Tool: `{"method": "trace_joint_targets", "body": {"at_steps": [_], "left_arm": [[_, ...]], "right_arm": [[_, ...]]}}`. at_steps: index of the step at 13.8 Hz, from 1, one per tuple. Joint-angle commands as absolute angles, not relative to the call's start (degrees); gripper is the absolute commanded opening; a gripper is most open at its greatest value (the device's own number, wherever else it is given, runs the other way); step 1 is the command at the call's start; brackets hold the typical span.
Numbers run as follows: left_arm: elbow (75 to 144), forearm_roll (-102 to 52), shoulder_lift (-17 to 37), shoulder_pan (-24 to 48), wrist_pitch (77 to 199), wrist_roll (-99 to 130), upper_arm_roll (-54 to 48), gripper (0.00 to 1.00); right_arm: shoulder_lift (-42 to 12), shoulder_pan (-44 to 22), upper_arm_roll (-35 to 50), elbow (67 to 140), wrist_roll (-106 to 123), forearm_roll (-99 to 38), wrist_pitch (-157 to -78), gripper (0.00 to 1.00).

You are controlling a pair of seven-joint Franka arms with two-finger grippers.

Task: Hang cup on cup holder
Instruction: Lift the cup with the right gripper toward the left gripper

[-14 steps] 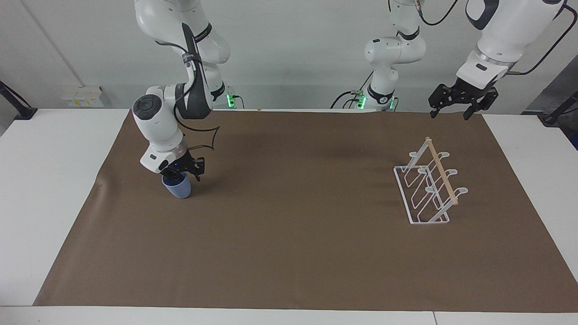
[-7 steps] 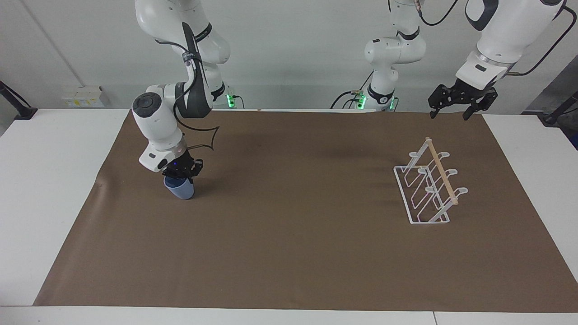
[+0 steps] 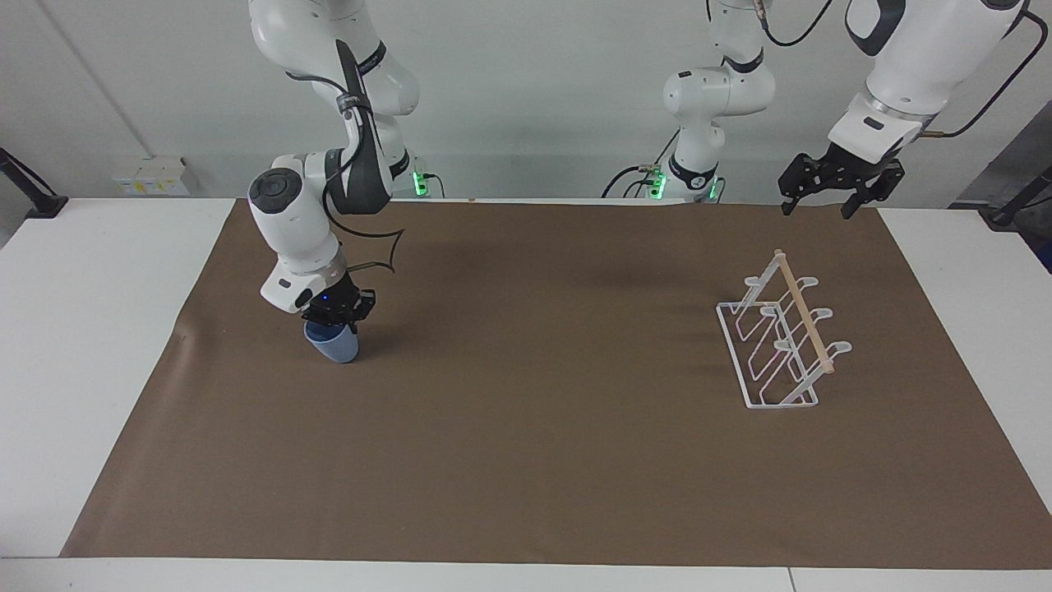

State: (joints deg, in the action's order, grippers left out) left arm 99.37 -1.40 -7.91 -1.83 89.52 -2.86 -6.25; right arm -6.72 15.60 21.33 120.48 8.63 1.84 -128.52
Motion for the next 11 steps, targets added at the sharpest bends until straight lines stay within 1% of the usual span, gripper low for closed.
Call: {"method": "trace_joint_targets", "body": {"at_steps": [1, 3, 6, 7, 11], "left_arm": [[101.6, -0.9, -9.7, -1.2, 91.8, -1.1, -6.0, 1.0], [101.8, -0.8, -9.8, -1.1, 91.0, -0.9, -6.1, 1.0], [102.0, -0.9, -10.0, -1.6, 91.1, 1.8, -6.2, 1.0], [102.1, -1.3, -10.1, -1.5, 91.1, 6.2, -6.2, 1.0], [105.8, -11.4, -11.9, -2.2, 91.8, 27.2, -6.1, 1.0]], "right_arm": [[-6.7, 12.6, 21.7, 117.3, 7.6, 1.8, -127.0, 0.0], [-6.7, 9.9, 21.7, 115.4, 7.5, 0.5, -127.1, 0.0], [-6.6, 6.9, 21.7, 113.3, 7.4, -8.8, -127.1, 0.0], [-6.4, 6.5, 21.7, 112.9, 7.4, -11.3, -127.1, 0.0], [-6.2, 6.1, 23.5, 111.4, 7.6, -22.1, -127.0, 0.0]]}}
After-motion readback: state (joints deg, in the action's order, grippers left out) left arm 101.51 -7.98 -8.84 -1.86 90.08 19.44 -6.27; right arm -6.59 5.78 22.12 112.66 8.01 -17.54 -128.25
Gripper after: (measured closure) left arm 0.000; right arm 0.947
